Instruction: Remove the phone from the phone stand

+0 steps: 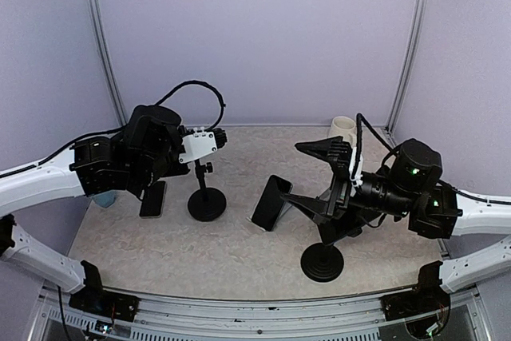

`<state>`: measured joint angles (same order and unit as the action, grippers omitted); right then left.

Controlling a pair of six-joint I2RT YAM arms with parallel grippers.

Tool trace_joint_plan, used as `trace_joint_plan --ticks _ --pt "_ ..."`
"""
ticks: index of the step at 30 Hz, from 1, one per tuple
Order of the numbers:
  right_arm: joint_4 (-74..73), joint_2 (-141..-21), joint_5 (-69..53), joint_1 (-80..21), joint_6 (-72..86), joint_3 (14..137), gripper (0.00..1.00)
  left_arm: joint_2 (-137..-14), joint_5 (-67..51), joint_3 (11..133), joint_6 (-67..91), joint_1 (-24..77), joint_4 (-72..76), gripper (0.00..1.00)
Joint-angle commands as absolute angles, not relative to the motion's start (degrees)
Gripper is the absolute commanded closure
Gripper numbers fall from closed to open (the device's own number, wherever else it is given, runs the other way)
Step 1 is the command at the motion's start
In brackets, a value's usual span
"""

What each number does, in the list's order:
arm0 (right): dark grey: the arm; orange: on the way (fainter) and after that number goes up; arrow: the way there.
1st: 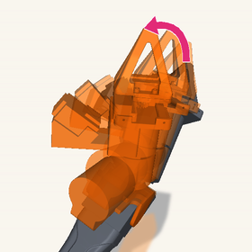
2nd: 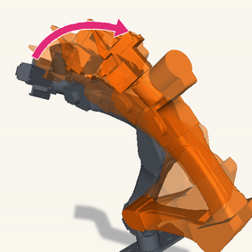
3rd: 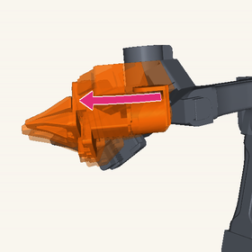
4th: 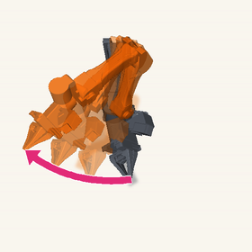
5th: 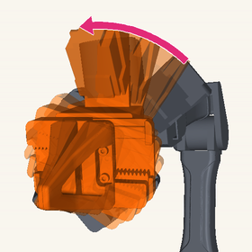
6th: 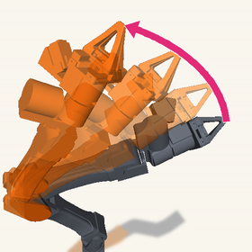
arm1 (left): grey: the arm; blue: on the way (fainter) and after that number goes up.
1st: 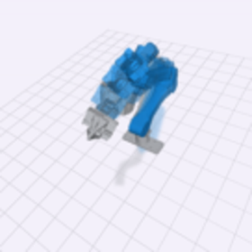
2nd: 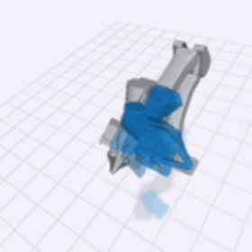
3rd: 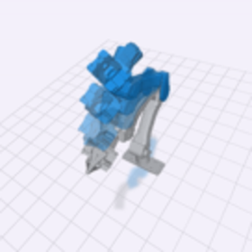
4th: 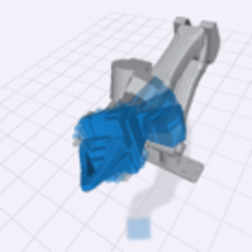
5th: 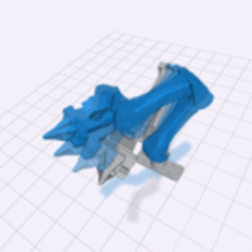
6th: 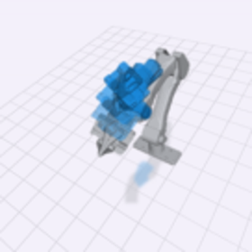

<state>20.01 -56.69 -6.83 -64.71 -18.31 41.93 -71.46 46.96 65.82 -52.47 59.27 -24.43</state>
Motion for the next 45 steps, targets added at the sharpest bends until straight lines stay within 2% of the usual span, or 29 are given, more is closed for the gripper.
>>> trace_joint_plan --ticks 1,21,35,45 --pt "22.2 -55.6 -6.4 -64.2 -18.0 40.9 0.07 -74.6 51.2 71.6 -56.0 55.9 -16.9 0.89" --pt "23.9 -56.3 -7.7 -63.4 -17.2 40.4 0.07 -89.8 53.5 88.4 -56.8 35.6 -15.2 0.9" --pt "21.8 -56.9 -8.9 -62.1 -16.6 42.5 0.07 -94.9 55.3 89.3 -60.4 24.7 -7.2 0.92" --pt "22.2 -59.2 -9.3 -62.0 -16.3 43.7 0.07 -98.5 54.0 90.3 -60.7 23.1 -6.4 0.92"
